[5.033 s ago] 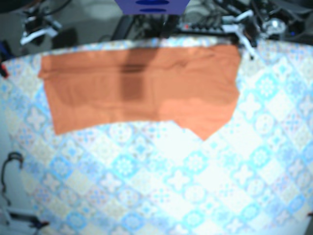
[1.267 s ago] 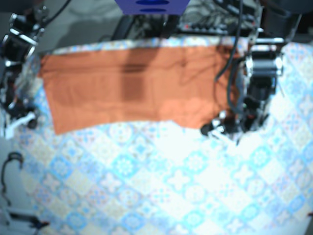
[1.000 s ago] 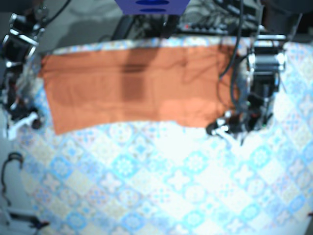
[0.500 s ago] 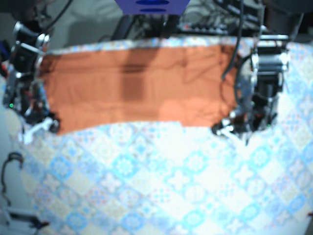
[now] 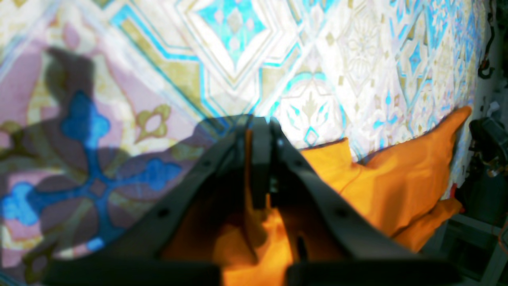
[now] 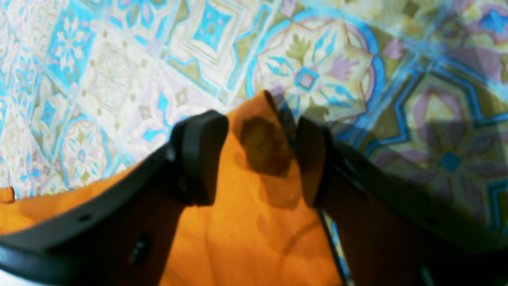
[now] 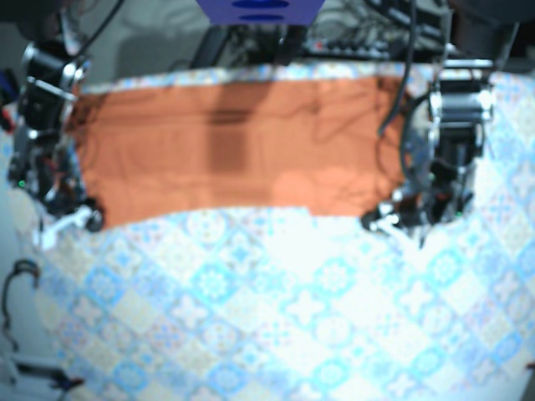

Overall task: Fold the T-shirt properly
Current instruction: 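Grasp the hem corners with both grippers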

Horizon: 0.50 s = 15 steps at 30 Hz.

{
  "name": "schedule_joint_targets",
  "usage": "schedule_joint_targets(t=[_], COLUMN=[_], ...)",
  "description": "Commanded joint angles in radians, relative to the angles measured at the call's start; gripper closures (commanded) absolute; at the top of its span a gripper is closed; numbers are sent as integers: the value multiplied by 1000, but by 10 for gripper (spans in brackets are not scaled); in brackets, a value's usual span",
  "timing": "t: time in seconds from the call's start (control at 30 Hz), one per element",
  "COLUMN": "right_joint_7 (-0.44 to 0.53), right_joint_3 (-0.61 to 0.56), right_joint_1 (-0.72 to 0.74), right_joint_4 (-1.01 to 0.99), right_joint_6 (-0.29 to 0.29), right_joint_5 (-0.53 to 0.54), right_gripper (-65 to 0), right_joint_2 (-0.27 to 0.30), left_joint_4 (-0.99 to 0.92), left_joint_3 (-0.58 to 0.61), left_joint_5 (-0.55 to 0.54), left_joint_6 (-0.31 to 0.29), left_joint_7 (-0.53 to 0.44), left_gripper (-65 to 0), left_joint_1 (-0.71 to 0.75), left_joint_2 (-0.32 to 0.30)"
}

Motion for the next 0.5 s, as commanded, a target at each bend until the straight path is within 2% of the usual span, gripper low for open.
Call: schedule_joint_targets(t=[0.0,0.27,0.47], right_joint_7=[18,19,21], right_joint_3=[1,-1,-1], right_joint_1=[23,22,22], right_joint_4=[12,12,12], right_joint_6=[8,8,8], right_joint_5=[18,13,12], right_gripper=[-311,-311,-311], right_joint_2=[20,-15,-18], left_joint_4=[13,13,13], left_joint_3=[-1,-1,-1], left_joint_5=[4,4,4], left_joint_6=[4,4,4], left_joint_7=[-3,-3,-3], left_gripper=[0,0,0], left_joint_1=[-23,-23,-23], left_joint_2=[-12,-12,-12])
